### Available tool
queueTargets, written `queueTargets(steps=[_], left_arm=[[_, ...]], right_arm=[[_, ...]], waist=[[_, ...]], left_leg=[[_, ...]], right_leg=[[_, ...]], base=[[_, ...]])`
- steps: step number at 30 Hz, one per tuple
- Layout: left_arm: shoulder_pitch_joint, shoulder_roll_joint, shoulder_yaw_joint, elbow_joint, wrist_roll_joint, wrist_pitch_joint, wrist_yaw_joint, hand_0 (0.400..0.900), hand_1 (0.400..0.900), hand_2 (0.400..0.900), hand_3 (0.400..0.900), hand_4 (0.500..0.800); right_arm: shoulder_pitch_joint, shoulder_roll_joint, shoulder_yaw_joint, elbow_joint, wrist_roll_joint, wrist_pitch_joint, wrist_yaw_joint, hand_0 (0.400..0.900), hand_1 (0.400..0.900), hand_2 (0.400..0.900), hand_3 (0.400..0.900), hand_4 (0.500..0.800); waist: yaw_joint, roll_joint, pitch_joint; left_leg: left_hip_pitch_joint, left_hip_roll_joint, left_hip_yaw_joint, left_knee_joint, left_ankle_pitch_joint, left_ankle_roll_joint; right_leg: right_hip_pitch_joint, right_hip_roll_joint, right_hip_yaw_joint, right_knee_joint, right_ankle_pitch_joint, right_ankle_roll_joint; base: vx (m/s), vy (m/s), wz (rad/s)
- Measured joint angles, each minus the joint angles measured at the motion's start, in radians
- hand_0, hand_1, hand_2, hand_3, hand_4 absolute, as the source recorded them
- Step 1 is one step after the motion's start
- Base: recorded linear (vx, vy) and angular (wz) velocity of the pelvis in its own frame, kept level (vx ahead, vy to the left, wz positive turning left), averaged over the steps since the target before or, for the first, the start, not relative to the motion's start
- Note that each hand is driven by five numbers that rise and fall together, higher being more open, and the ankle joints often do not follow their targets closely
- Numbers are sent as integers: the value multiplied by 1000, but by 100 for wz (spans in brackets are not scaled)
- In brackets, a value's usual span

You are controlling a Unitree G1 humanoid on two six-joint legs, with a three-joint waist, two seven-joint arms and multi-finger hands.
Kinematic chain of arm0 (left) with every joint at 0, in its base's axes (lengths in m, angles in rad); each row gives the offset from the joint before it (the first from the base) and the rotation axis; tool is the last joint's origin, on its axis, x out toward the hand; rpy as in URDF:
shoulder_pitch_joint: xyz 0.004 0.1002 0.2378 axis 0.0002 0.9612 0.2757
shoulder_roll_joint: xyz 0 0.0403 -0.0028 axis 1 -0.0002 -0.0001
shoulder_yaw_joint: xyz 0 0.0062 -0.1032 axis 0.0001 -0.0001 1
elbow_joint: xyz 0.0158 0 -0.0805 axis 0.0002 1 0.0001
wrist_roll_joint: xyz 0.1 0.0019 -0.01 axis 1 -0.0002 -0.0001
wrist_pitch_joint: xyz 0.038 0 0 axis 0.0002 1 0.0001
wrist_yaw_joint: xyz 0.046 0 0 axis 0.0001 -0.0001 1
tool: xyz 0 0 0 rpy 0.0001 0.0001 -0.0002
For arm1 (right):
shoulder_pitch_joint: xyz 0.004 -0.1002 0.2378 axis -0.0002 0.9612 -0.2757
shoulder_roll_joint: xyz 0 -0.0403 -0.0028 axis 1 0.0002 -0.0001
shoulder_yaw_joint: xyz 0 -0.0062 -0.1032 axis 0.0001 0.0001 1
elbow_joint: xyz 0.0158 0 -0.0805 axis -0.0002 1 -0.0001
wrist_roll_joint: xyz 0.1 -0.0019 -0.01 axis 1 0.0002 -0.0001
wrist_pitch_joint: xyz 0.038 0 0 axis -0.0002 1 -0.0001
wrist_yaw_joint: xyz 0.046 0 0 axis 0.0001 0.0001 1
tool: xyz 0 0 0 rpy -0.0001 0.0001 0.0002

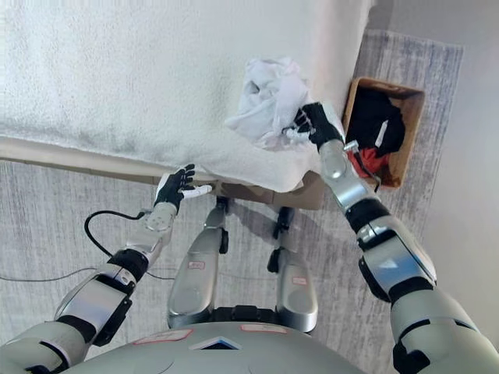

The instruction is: Put the clothes on the bed into the basket.

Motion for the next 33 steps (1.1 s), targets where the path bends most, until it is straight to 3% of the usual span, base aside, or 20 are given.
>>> queueTargets(steps=[4, 6, 11, 14, 19, 25, 33], left_arm=[[41, 8, 29, -11, 7, 9, -20, 900, 900, 900, 900, 800], [70, 23, 41, -11, 9, 14, -25, 900, 900, 900, 900, 800], [117, 40, 50, 4, 11, 30, -56, 900, 900, 900, 900, 800], [136, 37, 50, 7, 12, 33, -82, 900, 900, 900, 900, 800], [159, 33, 49, 9, 19, 34, -106, 900, 900, 900, 900, 800], [200, 16, 40, 11, 20, 34, -115, 900, 900, 900, 900, 800], [213, 11, 29, 37, 21, 34, -116, 900, 900, 900, 900, 800]], right_arm=[[140, -29, -125, -3, -3, -9, 23, 400, 400, 400, 400, 500], [159, -64, -143, 27, -3, -2, 24, 400, 400, 400, 400, 500], [186, -130, -247, 209, 14, -9, 38, 400, 400, 400, 400, 500], [196, -152, -267, 383, 34, 6, 78, 400, 400, 400, 400, 500], [211, -205, -322, 460, 63, 6, 103, 400, 400, 400, 400, 500], [195, -261, -341, 526, 109, 6, 106, 400, 400, 400, 400, 500], [141, -281, -341, 525, 117, 7, 106, 400, 400, 400, 400, 500]], waist=[[-2, -8, 0], [-25, -14, -4], [-56, -31, -42], [-52, -34, -87], [-57, -5, -145], [-55, 35, -175], [-63, 42, -183]], left_leg=[[54, 2, 3, -10, -8, -10], [78, 1, 3, -15, -8, -9], [128, 3, 9, -35, -9, -6], [170, 5, 11, -49, -9, -6], [192, 8, 19, -59, -9, -6], [204, 10, 22, -64, -9, -6], [212, 12, 22, -71, -7, -4]], right_leg=[[48, 0, 2, 1, -4, -6], [71, -1, 3, 1, -4, -6], [108, -1, 9, 0, -7, -5], [141, -1, 10, 0, -14, -6], [155, 0, 19, -1, -18, -7], [162, 1, 24, -1, -19, -8], [166, 2, 24, -1, -19, -8]], base=[[1, -2, 1], [1, -5, 2], [1, -10, 2], [-9, -38, -3], [-19, -35, -3], [0, 0, 0], [5, -2, -1]])
